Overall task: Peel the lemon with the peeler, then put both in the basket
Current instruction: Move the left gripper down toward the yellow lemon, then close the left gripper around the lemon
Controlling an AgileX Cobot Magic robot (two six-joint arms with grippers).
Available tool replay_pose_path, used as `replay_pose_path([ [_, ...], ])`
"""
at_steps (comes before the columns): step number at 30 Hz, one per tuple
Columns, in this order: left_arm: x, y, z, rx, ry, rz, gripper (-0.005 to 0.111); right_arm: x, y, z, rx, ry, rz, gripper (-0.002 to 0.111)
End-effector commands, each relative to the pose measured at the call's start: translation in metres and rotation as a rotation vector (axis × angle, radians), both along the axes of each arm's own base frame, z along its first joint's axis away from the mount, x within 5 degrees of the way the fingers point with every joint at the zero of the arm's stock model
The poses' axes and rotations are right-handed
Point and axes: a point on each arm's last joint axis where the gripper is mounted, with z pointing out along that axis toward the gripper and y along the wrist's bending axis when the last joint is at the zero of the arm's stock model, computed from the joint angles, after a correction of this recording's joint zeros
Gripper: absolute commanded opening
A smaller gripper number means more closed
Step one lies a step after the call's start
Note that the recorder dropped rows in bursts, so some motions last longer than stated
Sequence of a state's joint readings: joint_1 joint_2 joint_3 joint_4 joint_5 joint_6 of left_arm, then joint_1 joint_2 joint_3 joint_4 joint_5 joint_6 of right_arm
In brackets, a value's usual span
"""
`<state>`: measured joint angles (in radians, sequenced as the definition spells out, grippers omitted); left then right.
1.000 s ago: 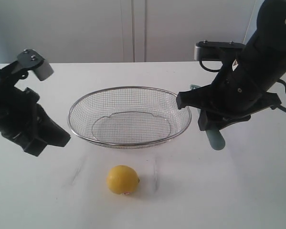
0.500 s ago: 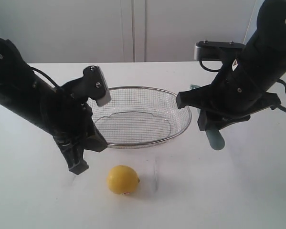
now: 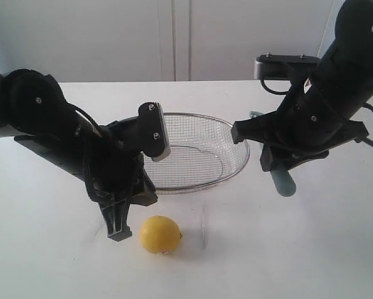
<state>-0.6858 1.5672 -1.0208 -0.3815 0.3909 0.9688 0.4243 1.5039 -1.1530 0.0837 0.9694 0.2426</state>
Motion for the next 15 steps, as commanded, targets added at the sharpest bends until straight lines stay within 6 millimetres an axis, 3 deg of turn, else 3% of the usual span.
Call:
replay_pose_path([
  [1,-0.004,-0.002,-0.004,0.02,0.058,-0.024,0.039,-0.003,-0.008,0.0,-0.059,0.014,0.003,0.0],
  [7,-0.003,-0.004,-0.022,0.064,0.13,-0.034,0.061,-0.004,-0.013,-0.001,-0.12,0.033,-0.002,0.0],
  [15,-0.001,-0.01,-0.034,0.055,0.147,-0.062,0.073,-0.004,-0.013,-0.001,-0.119,0.031,-0.002,0.0],
])
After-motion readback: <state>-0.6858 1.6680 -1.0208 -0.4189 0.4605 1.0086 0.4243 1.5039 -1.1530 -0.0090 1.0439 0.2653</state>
